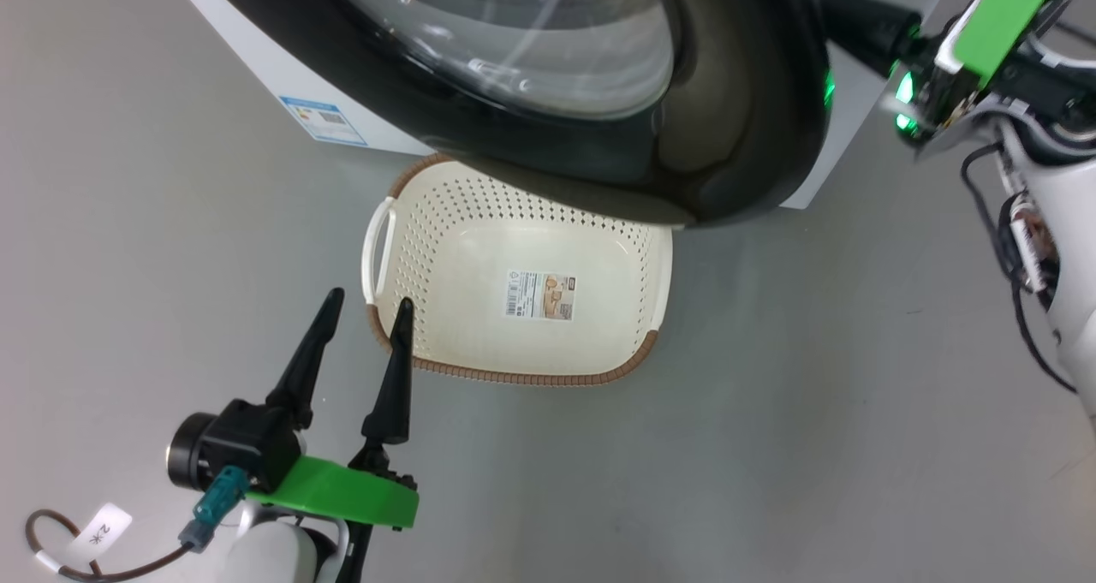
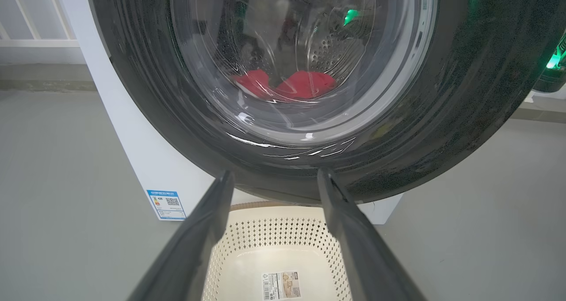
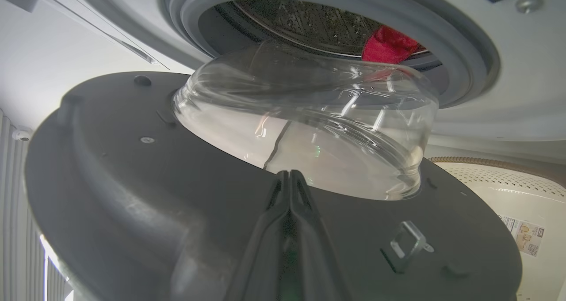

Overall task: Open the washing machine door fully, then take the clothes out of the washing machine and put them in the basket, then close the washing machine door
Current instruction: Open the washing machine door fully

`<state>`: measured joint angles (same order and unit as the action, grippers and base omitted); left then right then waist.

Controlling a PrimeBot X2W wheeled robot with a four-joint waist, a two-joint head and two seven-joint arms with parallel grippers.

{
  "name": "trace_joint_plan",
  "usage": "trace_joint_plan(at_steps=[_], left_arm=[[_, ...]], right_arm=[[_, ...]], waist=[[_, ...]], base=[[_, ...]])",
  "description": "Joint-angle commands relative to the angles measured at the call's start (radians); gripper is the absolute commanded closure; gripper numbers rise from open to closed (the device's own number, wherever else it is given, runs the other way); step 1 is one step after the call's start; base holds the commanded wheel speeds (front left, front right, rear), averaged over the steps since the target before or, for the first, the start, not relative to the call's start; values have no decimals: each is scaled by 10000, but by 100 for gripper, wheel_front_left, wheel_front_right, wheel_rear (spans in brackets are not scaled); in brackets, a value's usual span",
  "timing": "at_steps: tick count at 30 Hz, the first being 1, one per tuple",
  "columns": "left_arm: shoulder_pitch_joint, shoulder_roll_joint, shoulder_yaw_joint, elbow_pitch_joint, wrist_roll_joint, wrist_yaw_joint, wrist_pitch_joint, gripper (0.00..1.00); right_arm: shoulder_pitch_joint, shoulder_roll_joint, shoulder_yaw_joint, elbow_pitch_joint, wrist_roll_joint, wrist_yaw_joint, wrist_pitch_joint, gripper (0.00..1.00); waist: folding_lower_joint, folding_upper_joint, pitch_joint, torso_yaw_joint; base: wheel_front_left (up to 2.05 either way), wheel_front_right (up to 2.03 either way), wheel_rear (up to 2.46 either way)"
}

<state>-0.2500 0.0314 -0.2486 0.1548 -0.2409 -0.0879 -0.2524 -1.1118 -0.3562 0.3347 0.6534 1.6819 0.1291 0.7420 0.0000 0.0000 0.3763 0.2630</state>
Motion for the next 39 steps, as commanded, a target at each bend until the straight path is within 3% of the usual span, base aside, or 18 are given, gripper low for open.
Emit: trace_joint_plan(at_steps=[1,22,39], left_arm=[[123,189,351,-172,21,77,-93,0],[870,189,559,-109,153,43,-93,0],[1334,189,523,-25,70,134,-93,0]], right_arm=[[358,257,136,-407,-68,16,168,100],[2812,606,398,-2709,-415,16,810,100],[4109,1320,1149,-3852,-631,16,1545,100]], waist=[[0,0,-97,-31],[0,0,-1124,111],[0,0,-1668,848]], base=[[0,0,0],[0,0,0],[0,0,0]])
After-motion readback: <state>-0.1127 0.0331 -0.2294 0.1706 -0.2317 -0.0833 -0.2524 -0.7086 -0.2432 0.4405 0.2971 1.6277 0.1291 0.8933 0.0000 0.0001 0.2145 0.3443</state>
